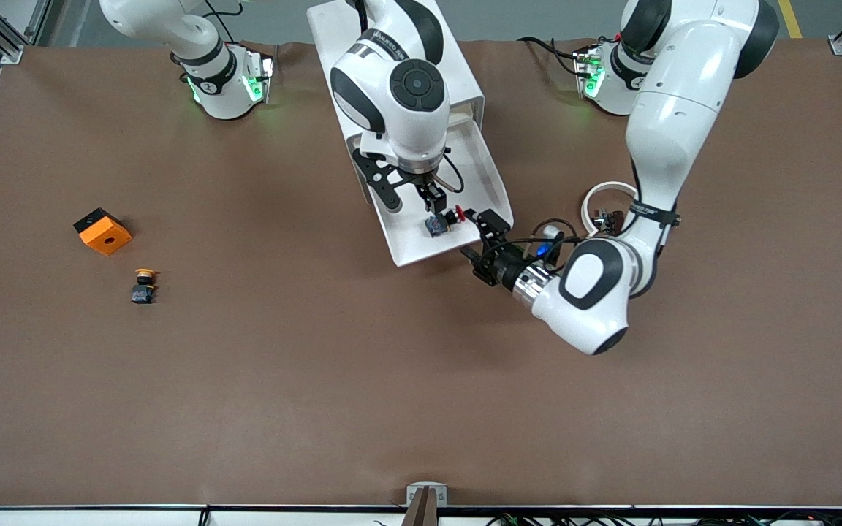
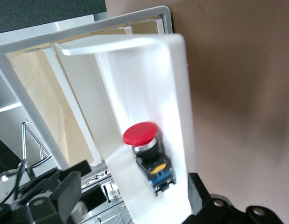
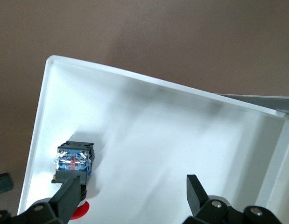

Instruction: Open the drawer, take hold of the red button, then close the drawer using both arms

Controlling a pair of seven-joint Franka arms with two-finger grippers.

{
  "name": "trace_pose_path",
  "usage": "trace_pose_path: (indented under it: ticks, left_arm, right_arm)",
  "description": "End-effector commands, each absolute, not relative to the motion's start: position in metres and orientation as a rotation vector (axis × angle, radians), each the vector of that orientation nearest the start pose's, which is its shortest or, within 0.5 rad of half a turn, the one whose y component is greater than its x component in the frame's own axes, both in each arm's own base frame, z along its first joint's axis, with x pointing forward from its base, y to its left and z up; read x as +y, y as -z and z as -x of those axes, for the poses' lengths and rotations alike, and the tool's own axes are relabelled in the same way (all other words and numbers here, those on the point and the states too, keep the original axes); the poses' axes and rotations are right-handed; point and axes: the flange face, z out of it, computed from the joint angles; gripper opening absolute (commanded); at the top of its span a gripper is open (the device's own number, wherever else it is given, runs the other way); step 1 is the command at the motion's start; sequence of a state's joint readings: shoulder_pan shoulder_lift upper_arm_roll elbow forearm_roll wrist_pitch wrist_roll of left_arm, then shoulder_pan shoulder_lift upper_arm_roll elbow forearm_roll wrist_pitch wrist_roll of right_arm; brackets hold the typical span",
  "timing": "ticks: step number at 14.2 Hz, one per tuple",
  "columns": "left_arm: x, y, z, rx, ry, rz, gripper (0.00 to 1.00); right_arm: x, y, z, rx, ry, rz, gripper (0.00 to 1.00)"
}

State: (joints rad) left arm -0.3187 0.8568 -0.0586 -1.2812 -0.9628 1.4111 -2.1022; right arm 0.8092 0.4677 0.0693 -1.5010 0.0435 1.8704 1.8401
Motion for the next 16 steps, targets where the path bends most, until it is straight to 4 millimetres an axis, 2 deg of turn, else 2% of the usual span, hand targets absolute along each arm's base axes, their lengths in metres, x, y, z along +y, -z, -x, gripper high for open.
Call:
trace_pose_path:
  ticks: [1,4,8,10,11,14,15,16]
  left_arm:
    - [-0.346,-0.253,-0.599,2.344,1.894,-1.652,1.00]
    - [-0.346,-0.253,-0.598,2.343,1.894,-1.655,1.00]
    - [-0.337,-0.257,-0.601,2.372,1.823,-1.710,1.00]
    - [-0.330,-0.272,-0.610,2.359,1.724,-1.777,1.00]
    - [-0.328,-0.279,-0.614,2.354,1.687,-1.797,1.00]
    - [-0.298,-0.303,-0.632,2.293,1.621,-1.798,1.00]
    - [-0.284,-0.316,-0.638,2.268,1.574,-1.818,1.00]
    - [-0.274,-0.320,-0.641,2.243,1.546,-1.854,1.00]
  right_arm:
    - [0.521,-0.393,-0.436,1.540,-0.116,2.824,1.00]
    - [0.519,-0.394,-0.440,1.544,-0.112,2.817,1.00]
    - [0.514,-0.403,-0.461,1.560,-0.074,2.719,1.00]
    - [0.508,-0.405,-0.479,1.570,-0.055,2.658,1.00]
    - [0.510,-0.399,-0.483,1.572,-0.055,2.660,1.00]
    - [0.518,-0.373,-0.489,1.575,-0.049,2.687,1.00]
    - [0.521,-0.369,-0.492,1.575,-0.050,2.687,1.00]
    - [0.523,-0.366,-0.495,1.575,-0.051,2.685,1.00]
